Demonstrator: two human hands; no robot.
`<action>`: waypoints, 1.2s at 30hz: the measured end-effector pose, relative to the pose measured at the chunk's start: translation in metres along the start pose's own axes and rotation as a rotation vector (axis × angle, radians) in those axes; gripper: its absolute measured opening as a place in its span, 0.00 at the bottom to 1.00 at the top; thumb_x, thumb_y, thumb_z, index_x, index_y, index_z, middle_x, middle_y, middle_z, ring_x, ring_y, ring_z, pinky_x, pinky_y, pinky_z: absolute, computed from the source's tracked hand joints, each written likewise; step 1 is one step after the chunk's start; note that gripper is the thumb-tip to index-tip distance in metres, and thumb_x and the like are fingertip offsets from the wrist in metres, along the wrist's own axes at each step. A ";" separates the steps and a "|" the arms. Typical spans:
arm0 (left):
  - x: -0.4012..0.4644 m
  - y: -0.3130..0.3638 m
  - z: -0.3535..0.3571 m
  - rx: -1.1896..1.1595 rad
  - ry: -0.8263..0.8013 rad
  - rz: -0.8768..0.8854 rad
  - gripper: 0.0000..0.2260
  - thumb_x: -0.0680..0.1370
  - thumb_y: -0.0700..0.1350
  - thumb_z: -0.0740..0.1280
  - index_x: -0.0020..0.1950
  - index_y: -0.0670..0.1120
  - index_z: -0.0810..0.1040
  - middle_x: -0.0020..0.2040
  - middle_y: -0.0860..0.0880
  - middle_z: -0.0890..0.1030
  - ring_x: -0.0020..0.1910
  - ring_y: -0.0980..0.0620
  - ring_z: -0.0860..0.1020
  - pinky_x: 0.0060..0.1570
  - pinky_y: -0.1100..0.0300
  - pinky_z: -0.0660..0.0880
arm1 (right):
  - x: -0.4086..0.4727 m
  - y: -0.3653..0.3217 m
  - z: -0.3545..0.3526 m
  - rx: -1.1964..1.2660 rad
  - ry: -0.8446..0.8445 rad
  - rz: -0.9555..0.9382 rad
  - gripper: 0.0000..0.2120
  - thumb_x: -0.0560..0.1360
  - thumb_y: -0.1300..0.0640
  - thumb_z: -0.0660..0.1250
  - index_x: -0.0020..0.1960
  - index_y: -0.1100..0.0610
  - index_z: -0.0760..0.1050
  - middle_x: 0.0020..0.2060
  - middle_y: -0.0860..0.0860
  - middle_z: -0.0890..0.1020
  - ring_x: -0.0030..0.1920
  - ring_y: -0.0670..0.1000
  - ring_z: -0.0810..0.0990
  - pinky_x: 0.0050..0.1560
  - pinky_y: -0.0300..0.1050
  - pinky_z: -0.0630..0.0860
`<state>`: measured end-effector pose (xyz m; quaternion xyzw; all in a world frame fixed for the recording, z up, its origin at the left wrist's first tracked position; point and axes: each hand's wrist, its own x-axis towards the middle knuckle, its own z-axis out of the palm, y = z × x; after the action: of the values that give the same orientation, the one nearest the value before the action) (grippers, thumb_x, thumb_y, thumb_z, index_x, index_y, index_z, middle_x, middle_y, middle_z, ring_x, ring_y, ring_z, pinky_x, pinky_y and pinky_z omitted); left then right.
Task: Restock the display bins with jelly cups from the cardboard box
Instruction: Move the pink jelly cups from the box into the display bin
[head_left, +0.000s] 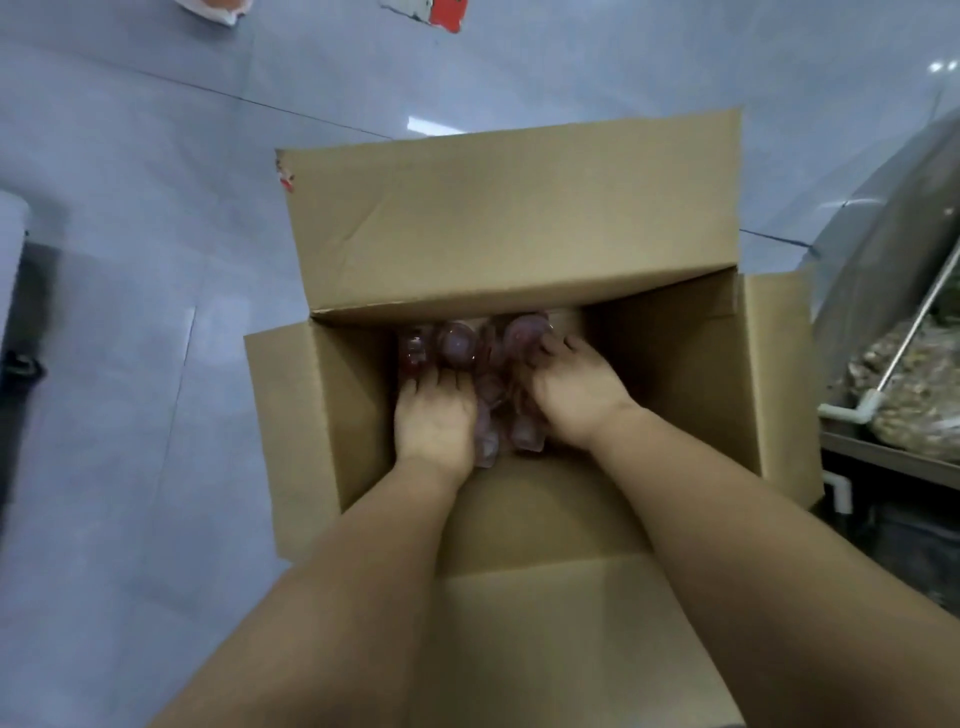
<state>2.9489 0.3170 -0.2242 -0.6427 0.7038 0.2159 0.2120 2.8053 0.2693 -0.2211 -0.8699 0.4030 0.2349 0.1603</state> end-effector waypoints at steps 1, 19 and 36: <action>0.000 -0.001 -0.001 -0.012 0.010 0.001 0.19 0.71 0.51 0.67 0.59 0.45 0.70 0.58 0.46 0.75 0.60 0.46 0.69 0.58 0.55 0.64 | -0.005 0.003 0.002 0.009 0.017 0.002 0.18 0.77 0.55 0.55 0.66 0.58 0.67 0.66 0.56 0.71 0.67 0.59 0.64 0.64 0.49 0.60; -0.137 0.007 -0.184 -1.151 0.285 -0.090 0.29 0.66 0.48 0.69 0.67 0.56 0.67 0.57 0.56 0.73 0.56 0.59 0.74 0.54 0.63 0.73 | -0.134 -0.041 -0.175 1.440 0.517 0.647 0.28 0.59 0.58 0.66 0.59 0.47 0.70 0.51 0.40 0.72 0.51 0.37 0.72 0.49 0.21 0.66; -0.353 0.140 -0.636 -1.179 0.140 1.009 0.22 0.65 0.44 0.68 0.55 0.61 0.68 0.52 0.64 0.76 0.53 0.65 0.75 0.51 0.74 0.69 | -0.517 -0.044 -0.587 1.325 1.234 0.737 0.32 0.67 0.73 0.66 0.63 0.46 0.69 0.59 0.48 0.76 0.59 0.44 0.76 0.62 0.42 0.72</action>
<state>2.8261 0.2481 0.5030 -0.2633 0.6920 0.5836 -0.3336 2.7111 0.3456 0.5528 -0.3934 0.7132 -0.5001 0.2942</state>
